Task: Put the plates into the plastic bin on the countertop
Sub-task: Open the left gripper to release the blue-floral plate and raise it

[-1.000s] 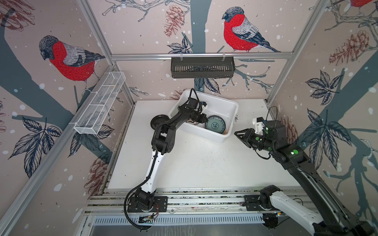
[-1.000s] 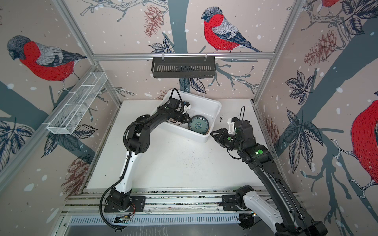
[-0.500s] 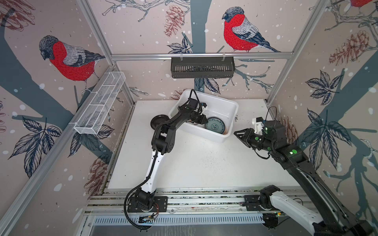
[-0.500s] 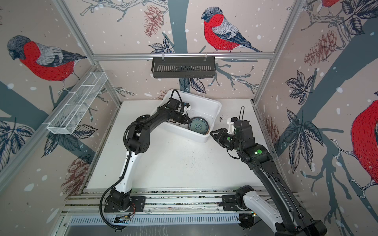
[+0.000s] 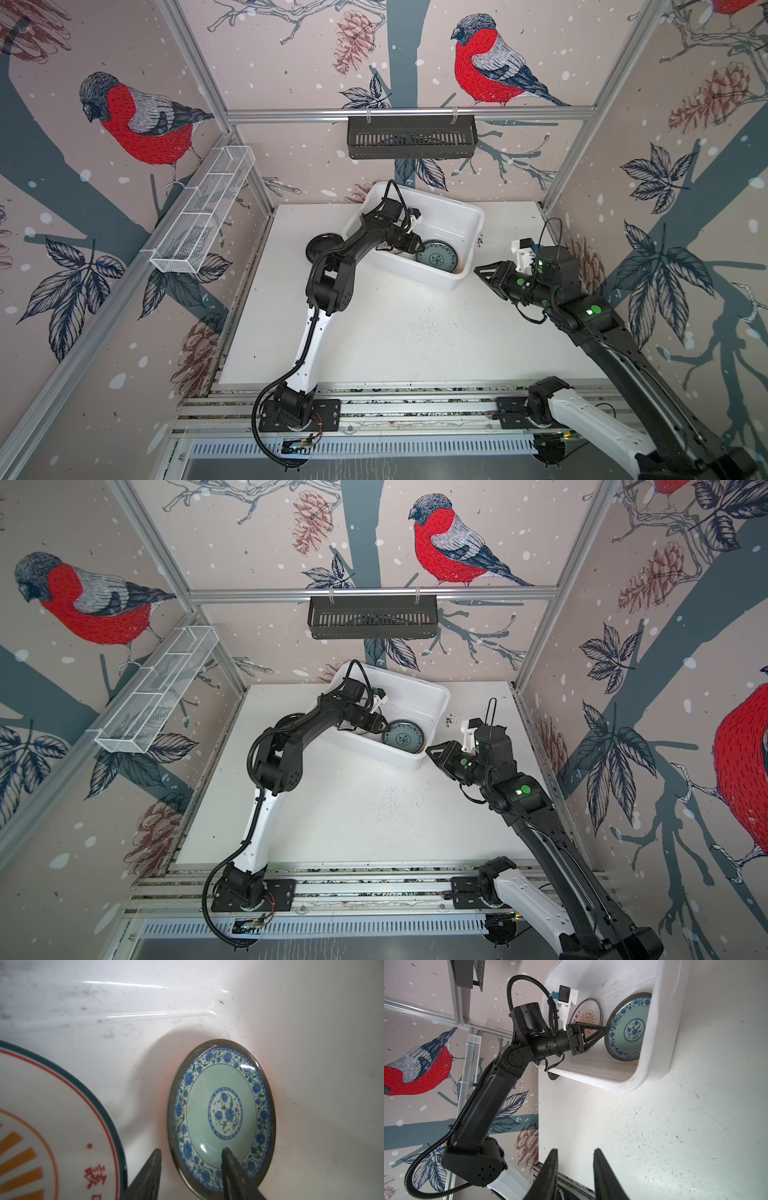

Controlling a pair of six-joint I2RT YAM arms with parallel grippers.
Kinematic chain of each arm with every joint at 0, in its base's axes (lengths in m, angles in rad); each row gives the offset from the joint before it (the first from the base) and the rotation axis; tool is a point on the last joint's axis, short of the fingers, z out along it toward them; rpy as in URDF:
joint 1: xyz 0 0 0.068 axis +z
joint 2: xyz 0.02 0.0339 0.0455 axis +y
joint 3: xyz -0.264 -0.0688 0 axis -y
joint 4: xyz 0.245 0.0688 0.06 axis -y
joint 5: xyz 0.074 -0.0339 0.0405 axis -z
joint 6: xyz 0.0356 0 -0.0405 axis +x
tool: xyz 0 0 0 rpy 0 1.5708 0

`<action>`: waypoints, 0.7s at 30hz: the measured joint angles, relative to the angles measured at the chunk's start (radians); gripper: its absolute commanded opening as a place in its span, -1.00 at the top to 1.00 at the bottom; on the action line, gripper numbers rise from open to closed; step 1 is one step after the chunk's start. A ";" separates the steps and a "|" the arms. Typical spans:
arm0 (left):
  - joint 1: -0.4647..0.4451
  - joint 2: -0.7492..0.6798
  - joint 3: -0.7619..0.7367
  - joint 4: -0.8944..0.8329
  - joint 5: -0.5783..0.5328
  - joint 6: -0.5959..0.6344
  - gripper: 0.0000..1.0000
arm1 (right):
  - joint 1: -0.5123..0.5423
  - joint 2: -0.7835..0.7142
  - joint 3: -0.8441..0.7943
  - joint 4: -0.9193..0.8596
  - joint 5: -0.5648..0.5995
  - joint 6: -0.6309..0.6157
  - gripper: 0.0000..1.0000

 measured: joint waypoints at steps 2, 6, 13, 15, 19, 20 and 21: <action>0.000 -0.002 -0.001 -0.001 0.000 0.001 -0.08 | 0.000 0.000 -0.007 0.001 0.000 0.000 0.37; 0.000 -0.002 0.000 -0.007 0.008 0.001 -0.08 | 0.000 0.000 -0.016 0.007 0.000 0.001 0.36; 0.000 -0.042 -0.023 -0.014 0.022 0.019 -0.14 | -0.007 0.010 -0.016 0.029 -0.005 0.000 0.30; 0.000 -0.072 -0.034 -0.016 0.018 0.033 -0.24 | -0.012 0.016 -0.014 0.028 -0.007 -0.004 0.23; 0.003 -0.140 -0.044 -0.022 -0.005 0.076 -0.30 | -0.048 0.031 0.005 0.050 -0.010 -0.029 0.20; 0.004 -0.156 -0.045 -0.023 -0.008 0.088 -0.30 | -0.060 0.036 0.007 0.060 -0.014 -0.032 0.20; 0.007 -0.171 -0.046 -0.023 -0.011 0.100 -0.30 | -0.074 0.045 0.007 0.069 -0.022 -0.041 0.20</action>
